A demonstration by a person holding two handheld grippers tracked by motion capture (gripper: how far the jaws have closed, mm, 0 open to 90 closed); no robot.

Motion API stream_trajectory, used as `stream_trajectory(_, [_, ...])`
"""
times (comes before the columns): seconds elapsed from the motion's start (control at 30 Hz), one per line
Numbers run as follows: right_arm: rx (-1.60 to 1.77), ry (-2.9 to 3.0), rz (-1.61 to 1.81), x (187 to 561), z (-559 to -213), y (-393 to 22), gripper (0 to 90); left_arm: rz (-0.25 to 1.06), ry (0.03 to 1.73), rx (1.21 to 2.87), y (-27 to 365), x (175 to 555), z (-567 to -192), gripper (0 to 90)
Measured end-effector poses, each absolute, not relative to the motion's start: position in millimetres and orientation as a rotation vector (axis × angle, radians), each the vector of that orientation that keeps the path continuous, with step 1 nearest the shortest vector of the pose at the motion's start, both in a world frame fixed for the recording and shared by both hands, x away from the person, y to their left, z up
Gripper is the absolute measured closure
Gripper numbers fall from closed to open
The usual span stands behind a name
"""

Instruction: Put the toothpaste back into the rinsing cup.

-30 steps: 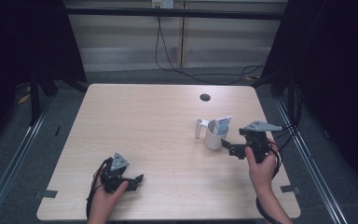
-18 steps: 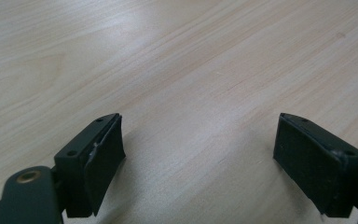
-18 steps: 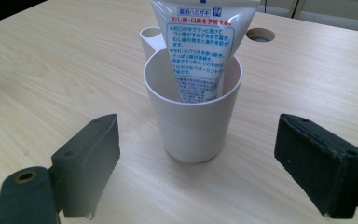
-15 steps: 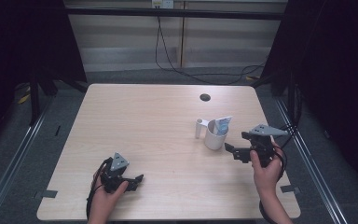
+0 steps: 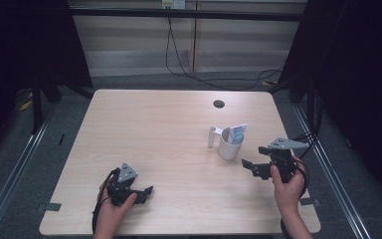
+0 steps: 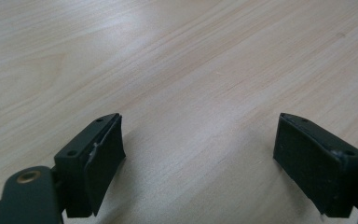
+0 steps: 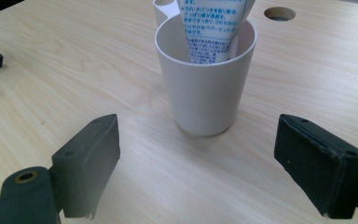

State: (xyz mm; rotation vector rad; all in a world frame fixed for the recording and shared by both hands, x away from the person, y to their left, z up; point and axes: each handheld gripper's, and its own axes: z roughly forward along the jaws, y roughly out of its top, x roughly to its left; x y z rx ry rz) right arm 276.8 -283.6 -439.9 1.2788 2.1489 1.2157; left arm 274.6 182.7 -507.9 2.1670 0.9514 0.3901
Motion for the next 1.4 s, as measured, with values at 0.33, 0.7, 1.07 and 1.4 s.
stream_trajectory(0.33, [1.287, 2.162, 1.22, 270, -449, -291, 13.7, 0.39, 0.952, 2.167, 183, 275, -508, 15.8])
stream_trajectory(0.7, [1.268, 2.216, 1.2, 262, -463, -291, 13.8, 0.39, 0.952, 2.167, 183, 275, -508, 15.8])
stream_trajectory(1.07, [1.276, 2.224, 1.207, 251, -478, -298, 13.8, 0.39, 0.953, 2.165, 183, 275, -508, 15.8])
stream_trajectory(1.4, [1.298, 2.241, 1.186, 243, -493, -303, 13.8, 0.39, 0.952, 2.167, 183, 275, -508, 15.8])
